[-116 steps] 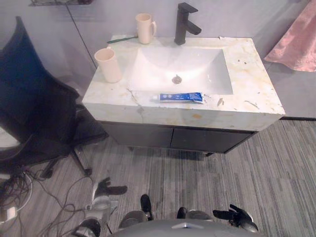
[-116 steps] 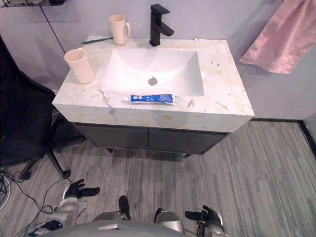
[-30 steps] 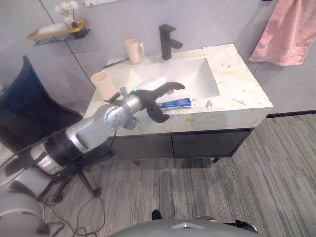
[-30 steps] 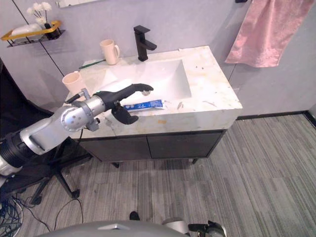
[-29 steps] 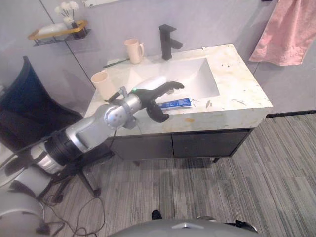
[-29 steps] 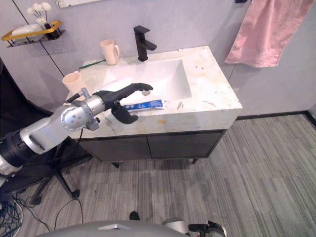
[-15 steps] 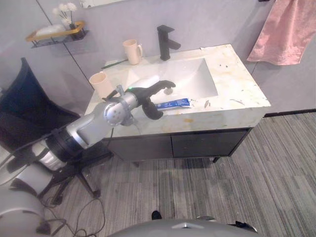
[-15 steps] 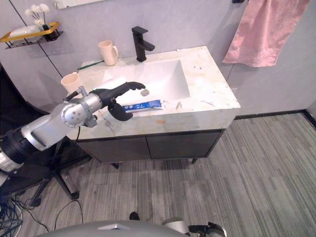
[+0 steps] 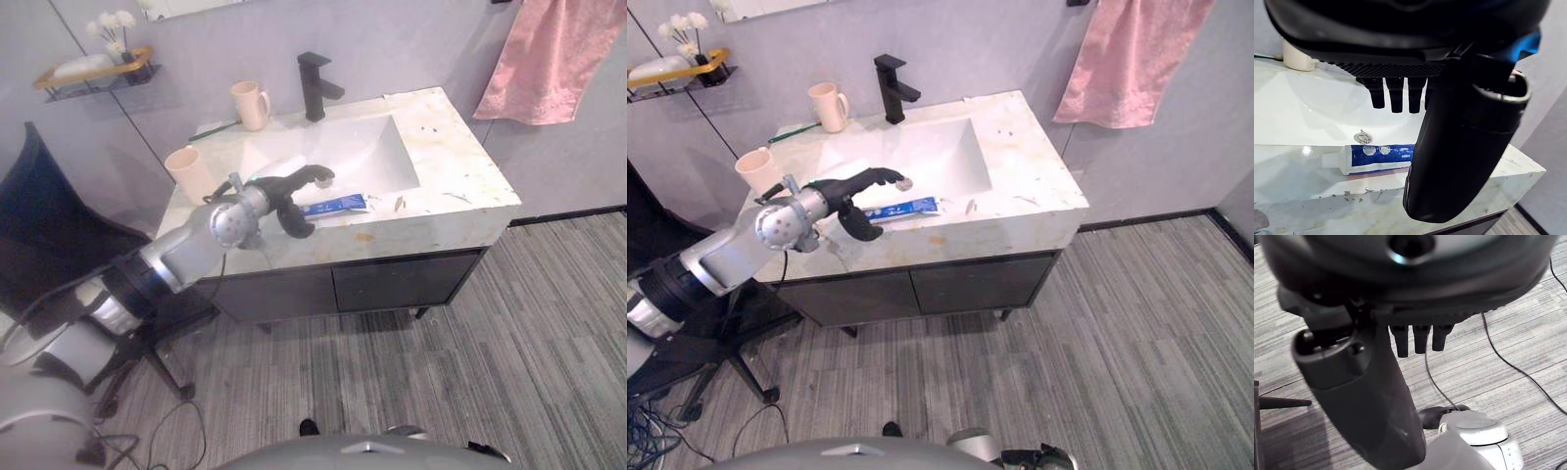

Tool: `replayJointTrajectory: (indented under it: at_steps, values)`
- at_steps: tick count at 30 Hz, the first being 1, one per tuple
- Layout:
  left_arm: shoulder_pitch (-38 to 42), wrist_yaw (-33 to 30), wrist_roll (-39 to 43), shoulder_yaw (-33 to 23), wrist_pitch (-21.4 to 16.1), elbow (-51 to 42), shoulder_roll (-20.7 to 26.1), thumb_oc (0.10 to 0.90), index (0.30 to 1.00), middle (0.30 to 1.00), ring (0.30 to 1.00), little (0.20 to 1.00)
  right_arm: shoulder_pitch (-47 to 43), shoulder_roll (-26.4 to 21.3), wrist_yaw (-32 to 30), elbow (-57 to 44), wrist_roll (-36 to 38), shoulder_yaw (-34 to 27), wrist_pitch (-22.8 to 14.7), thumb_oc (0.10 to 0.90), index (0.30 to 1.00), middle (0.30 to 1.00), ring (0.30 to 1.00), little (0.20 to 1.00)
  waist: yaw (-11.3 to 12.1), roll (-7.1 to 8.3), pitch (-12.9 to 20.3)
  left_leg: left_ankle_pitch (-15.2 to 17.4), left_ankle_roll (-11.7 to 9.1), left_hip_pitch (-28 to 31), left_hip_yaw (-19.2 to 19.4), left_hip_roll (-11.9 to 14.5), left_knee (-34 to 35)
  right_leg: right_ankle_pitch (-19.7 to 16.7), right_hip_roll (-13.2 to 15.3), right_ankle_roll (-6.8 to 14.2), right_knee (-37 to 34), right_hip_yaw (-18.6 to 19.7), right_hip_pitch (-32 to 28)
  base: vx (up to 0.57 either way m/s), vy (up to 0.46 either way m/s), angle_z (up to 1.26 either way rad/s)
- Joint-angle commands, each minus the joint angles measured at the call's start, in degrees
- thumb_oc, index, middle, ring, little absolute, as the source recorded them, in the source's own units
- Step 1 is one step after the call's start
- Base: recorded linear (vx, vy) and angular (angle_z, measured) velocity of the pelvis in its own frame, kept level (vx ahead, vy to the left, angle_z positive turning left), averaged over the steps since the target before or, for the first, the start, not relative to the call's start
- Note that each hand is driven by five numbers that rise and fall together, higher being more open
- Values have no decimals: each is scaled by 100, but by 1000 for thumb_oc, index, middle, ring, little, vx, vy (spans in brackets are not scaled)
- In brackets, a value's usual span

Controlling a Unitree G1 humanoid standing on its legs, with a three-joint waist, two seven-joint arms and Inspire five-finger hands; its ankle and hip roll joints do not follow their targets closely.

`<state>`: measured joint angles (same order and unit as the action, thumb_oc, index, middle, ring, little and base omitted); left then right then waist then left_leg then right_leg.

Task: Organize the bathroom.

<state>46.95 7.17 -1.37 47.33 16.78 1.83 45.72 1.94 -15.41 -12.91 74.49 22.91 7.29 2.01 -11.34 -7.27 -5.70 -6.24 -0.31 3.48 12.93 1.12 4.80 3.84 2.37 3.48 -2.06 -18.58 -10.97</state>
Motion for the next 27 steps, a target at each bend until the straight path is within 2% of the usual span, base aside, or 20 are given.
replayJointTrajectory:
  at_steps: [1,8,22,24,25,26,27]
  values:
    - [1000,-215,-339,-569,-7,395,126,800,900,900,900,900,73,-316,-71,-159,-45,-74,-108,800,900,900,900,900,16,232,-11,1080,-169,103,347,20,-899,329,-11,288,297,177,481,39,0,0]
    - [969,-153,-547,-590,-91,579,106,800,900,900,900,900,136,-343,-44,-173,-71,-135,-98,800,900,900,900,900,-17,233,-33,1098,-161,77,371,22,-944,358,-5,268,332,174,491,5,0,0]
    - [1025,-33,-704,-496,85,857,-21,800,900,900,900,900,273,-425,-46,-194,-57,-215,-199,800,900,900,900,900,-154,195,-100,1101,-181,31,442,32,-1031,393,-1,248,399,220,522,9,3,-1]
    - [1038,17,-739,-475,121,911,-39,740,811,811,811,811,280,-440,-38,-199,-59,-223,-205,800,900,900,900,900,-169,192,-111,1099,-182,20,454,34,-1047,398,-1,245,407,225,525,9,4,-4]
    - [1039,26,-746,-470,122,924,-43,690,735,735,735,735,281,-440,-36,-196,-51,-223,-211,800,900,900,900,900,-172,192,-112,1099,-183,17,455,35,-1052,400,-1,244,411,227,528,6,2,-3]
    - [1046,65,-797,-454,128,970,-66,502,453,453,453,453,294,-449,-27,-205,-11,-234,-237,800,900,900,900,900,-187,188,-126,1097,-188,1,467,41,-1074,405,4,241,423,230,533,0,0,0]
    - [1047,68,-814,-451,125,981,-70,466,399,399,399,399,295,-452,-27,-204,-6,-239,-243,800,900,900,900,900,-188,188,-127,1097,-189,-3,470,42,-1079,405,5,240,423,230,534,0,0,0]
